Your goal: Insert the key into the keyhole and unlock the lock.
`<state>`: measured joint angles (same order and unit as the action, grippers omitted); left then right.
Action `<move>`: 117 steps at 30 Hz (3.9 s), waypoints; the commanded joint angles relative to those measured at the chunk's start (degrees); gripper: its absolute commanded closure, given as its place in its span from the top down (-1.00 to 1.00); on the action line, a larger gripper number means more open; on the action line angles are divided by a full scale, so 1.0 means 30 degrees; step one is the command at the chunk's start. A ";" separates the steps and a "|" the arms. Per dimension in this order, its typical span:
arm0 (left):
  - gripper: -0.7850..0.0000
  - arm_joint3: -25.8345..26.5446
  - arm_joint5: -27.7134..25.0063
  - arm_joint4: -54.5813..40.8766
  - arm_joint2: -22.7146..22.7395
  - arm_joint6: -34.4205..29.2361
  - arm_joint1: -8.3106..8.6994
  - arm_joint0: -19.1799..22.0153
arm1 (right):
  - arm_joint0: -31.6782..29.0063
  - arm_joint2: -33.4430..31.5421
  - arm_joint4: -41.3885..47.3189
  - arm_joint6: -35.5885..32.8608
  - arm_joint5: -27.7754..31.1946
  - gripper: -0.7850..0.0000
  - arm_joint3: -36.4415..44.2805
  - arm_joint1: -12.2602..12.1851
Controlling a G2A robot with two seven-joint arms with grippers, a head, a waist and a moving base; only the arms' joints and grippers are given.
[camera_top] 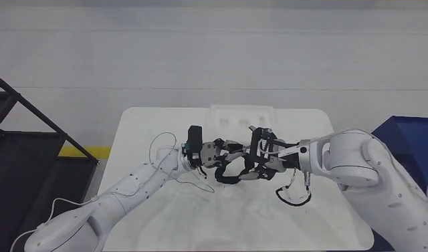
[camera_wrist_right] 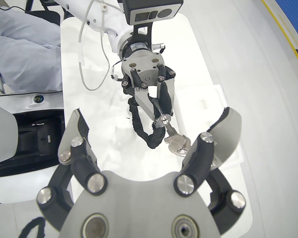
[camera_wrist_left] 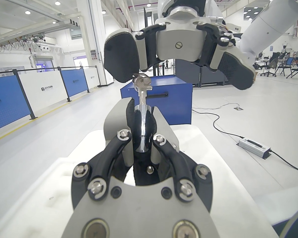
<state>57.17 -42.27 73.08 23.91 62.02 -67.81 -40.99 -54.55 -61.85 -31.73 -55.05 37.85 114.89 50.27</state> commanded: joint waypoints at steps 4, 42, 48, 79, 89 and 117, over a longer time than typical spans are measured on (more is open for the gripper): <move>-1.00 -0.0234 0.0084 -0.0775 0.0254 0.0083 0.0031 -0.0236 | -0.0124 -0.0229 -0.0740 -0.0085 -0.0320 1.00 -0.0004 -0.0079; -1.00 0.1076 -0.1852 -0.0108 0.0401 -0.1850 0.0623 -0.0268 | 0.0892 0.0549 -0.4414 -0.0447 0.3346 0.34 0.0687 -0.0826; -1.00 0.1312 -0.2490 -0.0535 0.0324 -0.2490 0.0760 -0.0274 | 0.1062 0.0871 -0.6471 0.0249 0.4041 0.00 0.1533 -0.1031; -1.00 0.1462 -0.3334 -0.0911 0.0413 -0.3334 0.0771 -0.0380 | 0.0670 0.0830 -0.5355 0.0822 0.3740 -1.00 0.1363 -0.1425; -1.00 0.1390 -0.3220 -0.0636 0.0471 -0.3219 0.0729 -0.0362 | 0.1105 0.0811 -0.0200 -0.0534 0.1281 -1.00 0.0395 -0.1484; -1.00 -0.1203 -0.3857 0.2256 -0.0767 -0.3859 0.0231 -0.0161 | 0.0656 -0.0743 0.4729 -0.0710 -0.0539 1.00 -0.1297 -0.1857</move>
<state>53.76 -53.23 79.12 22.12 51.06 -66.93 -41.55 -52.41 -63.88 -17.72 -57.28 36.19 111.08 44.75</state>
